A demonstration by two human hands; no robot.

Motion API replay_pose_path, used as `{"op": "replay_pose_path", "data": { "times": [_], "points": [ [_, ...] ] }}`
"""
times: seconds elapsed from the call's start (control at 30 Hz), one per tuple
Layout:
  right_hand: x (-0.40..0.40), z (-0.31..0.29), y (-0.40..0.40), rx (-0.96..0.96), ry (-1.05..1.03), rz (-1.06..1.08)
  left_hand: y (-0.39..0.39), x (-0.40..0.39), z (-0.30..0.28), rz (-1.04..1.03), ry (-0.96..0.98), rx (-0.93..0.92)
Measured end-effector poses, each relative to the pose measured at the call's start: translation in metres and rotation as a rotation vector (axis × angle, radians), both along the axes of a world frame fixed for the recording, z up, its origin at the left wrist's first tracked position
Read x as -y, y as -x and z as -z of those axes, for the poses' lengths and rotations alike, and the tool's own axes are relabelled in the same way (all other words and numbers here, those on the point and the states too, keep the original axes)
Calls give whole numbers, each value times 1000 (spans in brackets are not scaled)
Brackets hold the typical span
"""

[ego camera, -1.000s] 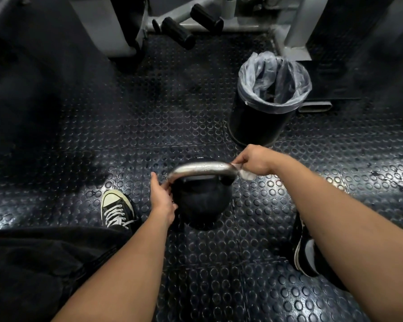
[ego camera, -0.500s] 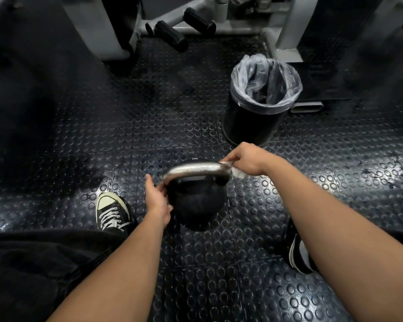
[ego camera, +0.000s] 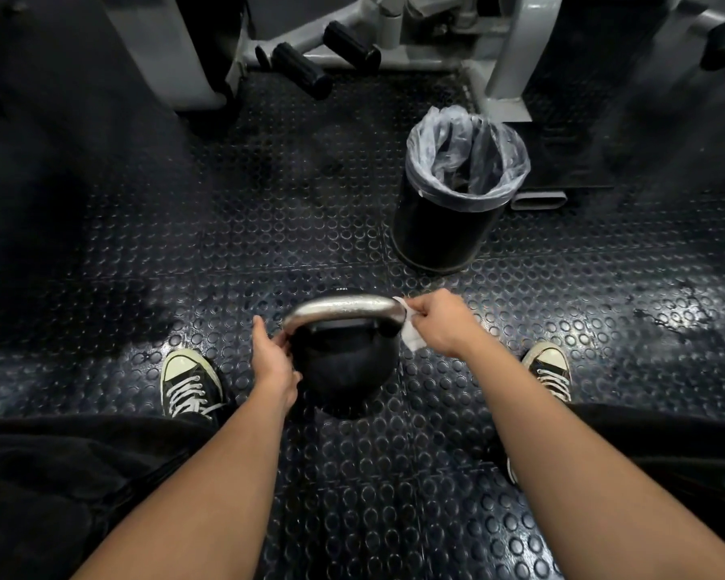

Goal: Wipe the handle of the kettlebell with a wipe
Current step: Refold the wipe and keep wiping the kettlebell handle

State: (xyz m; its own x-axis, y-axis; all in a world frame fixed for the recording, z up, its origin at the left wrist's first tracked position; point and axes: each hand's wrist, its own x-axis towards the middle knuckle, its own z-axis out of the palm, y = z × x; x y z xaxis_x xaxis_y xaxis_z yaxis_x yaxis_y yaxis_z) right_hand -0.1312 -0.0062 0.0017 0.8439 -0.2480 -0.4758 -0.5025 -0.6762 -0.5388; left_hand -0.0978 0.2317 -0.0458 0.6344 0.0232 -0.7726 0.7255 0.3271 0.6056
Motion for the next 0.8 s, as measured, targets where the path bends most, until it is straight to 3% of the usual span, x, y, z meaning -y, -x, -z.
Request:
{"op": "replay_pose_path", "data": {
  "times": [0.23,0.4,0.57,0.7,0.8],
  "points": [
    [-24,11,18,183,-26,227,2,2,-4,-8,-4,-13],
    [-40,25,25,184,-67,390,2,0,-6,0,-26,-13],
    [-60,22,32,315,-40,436,2,1,-8,4,-52,-15],
    [-65,37,41,218,-110,529,1,2,-9,4,-34,-13],
    [-64,34,32,281,-147,606,2,3,-8,0,-26,-10]
  ]
}}
